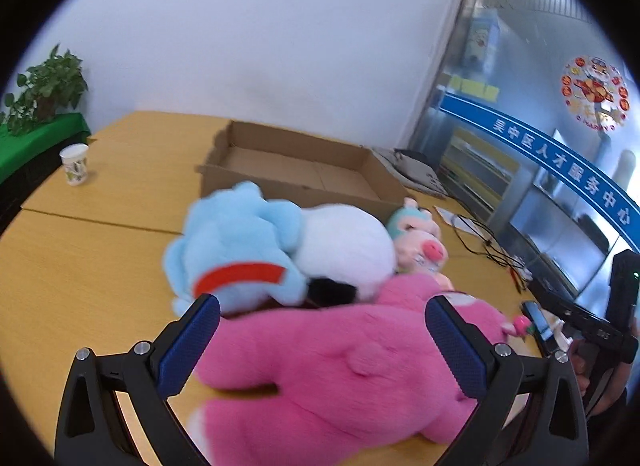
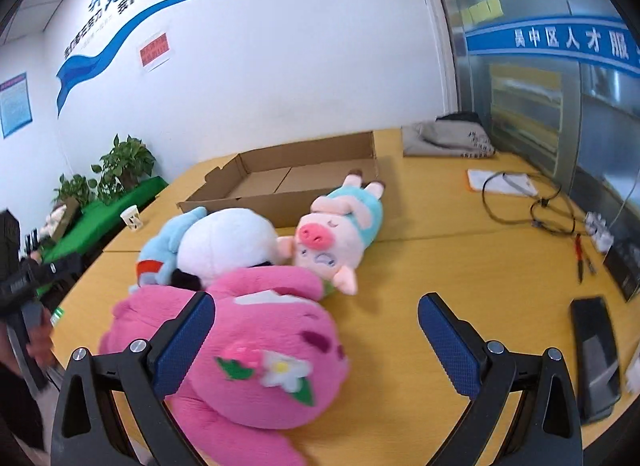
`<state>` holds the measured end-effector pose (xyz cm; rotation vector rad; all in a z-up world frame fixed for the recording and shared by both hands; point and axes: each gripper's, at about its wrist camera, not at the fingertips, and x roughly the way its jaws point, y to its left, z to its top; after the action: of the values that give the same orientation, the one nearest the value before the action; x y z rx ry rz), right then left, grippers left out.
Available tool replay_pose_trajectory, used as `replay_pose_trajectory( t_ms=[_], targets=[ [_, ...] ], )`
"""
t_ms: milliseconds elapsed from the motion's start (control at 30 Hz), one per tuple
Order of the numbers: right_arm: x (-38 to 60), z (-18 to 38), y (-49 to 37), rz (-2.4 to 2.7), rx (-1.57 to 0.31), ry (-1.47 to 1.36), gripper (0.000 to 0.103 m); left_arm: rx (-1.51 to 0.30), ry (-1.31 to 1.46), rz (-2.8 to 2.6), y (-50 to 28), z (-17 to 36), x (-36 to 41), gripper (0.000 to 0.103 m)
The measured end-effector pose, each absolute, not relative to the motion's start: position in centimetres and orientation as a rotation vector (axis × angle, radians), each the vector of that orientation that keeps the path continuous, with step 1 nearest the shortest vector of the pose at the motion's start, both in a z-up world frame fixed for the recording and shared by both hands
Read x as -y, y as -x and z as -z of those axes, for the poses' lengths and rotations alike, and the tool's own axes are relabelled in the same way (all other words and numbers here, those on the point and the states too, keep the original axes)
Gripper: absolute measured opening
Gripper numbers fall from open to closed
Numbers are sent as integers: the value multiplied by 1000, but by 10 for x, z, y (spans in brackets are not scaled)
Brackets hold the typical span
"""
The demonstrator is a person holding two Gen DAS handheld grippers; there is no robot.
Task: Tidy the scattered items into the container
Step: 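Move both tools to the large pink bear and close both grippers on it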
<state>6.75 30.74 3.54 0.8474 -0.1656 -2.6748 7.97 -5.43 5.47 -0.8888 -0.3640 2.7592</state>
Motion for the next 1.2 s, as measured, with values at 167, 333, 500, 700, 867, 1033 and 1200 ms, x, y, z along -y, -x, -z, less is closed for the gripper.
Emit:
replay_pose_trajectory(
  t_ms=[167, 333, 500, 700, 867, 1033, 1200],
  targets=[
    [-291, -15, -63, 2665, 175, -1014, 103, 256, 957, -2716, -77, -41, 22, 102],
    [-296, 4, -55, 2661, 185, -1115, 103, 189, 986, -2729, -72, -32, 12, 102],
    [-294, 6, -47, 2623, 221, -1112, 103, 248, 1041, -2706, -56, -19, 22, 102],
    [-265, 32, -29, 2571, 136, -1178, 103, 392, 1176, -2636, -35, 17, 34, 103],
    [-267, 50, -16, 2526, 221, -1202, 103, 581, 1229, -2544, -26, 35, 47, 103],
    [-265, 53, -13, 2528, 240, -1185, 103, 586, 1219, -2543, -26, 35, 47, 103],
    [-261, 51, -14, 2551, 258, -1208, 103, 596, 1208, -2510, -28, 33, 48, 101]
  ],
)
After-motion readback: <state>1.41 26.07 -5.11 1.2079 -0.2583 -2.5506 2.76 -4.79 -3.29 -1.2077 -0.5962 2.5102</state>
